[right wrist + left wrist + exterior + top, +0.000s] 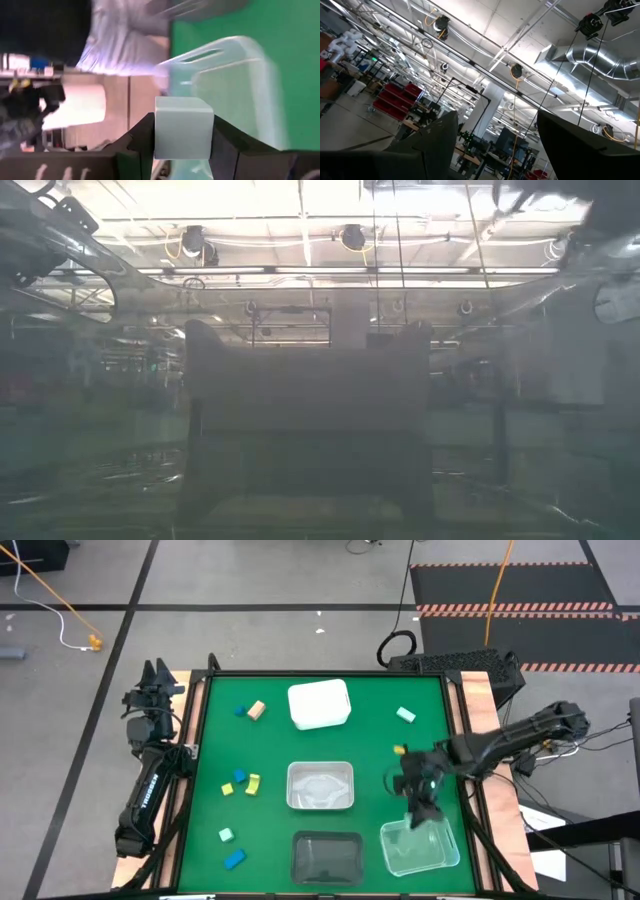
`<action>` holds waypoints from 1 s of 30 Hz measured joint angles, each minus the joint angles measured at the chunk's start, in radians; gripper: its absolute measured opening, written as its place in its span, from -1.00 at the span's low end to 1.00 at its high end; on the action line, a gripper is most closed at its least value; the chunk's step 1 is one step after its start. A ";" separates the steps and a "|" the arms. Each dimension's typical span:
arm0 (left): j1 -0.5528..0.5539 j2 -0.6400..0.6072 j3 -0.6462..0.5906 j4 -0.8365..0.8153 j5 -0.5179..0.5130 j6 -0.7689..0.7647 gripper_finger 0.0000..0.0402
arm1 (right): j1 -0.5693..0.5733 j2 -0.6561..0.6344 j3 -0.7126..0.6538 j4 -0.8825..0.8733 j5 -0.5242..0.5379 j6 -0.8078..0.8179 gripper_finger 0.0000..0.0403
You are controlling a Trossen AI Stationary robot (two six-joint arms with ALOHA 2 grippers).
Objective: Sort & place blocks by color
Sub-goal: Put the bottom right light blue block into the transparent bin, then put the middle light green block into the white bin
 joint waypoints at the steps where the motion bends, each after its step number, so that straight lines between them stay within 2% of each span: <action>1: 0.000 0.000 0.000 0.000 0.000 0.000 0.35 | 0.035 0.004 0.000 0.037 0.020 0.027 -0.40; 5: 0.000 0.000 0.000 0.000 0.000 0.000 0.35 | 0.152 0.016 0.001 0.108 0.124 0.117 -0.39; 11: 0.000 0.000 0.000 0.000 0.000 0.000 0.35 | 0.229 0.061 0.001 0.101 0.123 0.236 -0.39; 18: 0.000 0.000 0.000 0.000 0.000 0.000 0.35 | 0.246 0.151 0.001 0.079 0.125 0.354 -0.36; 30: 0.000 0.000 0.000 0.000 0.000 0.000 0.35 | 0.245 0.248 0.001 0.005 0.123 0.590 -0.05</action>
